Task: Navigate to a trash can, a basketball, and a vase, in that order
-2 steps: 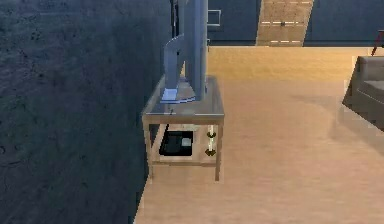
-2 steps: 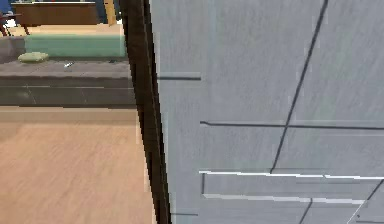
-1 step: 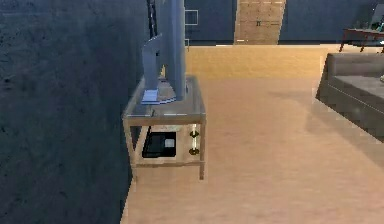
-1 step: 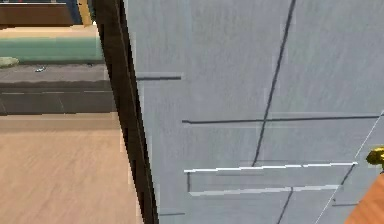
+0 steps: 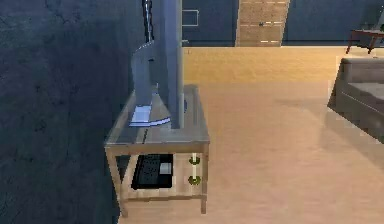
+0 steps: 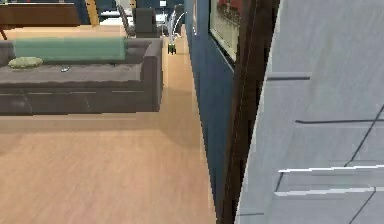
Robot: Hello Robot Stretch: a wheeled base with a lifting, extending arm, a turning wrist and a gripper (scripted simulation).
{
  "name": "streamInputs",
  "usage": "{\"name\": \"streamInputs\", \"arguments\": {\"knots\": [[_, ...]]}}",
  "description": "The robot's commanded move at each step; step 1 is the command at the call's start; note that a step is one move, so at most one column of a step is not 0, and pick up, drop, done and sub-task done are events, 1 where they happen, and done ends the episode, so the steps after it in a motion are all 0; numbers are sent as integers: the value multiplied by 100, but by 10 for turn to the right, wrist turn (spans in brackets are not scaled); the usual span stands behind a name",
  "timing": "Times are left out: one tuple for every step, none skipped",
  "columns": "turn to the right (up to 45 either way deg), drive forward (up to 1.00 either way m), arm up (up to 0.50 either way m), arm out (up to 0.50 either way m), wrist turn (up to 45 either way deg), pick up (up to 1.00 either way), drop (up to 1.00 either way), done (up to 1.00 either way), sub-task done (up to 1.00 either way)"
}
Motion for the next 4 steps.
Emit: {"name": "streamInputs", "arguments": {"knots": [[360,0,0,0,0,0,0,0,0],[0,100,0,0,0,0,0,0,0],[150,0,0,0,0,0,0,0,0],[0,10,0,0,0,0,0,0,0]]}}
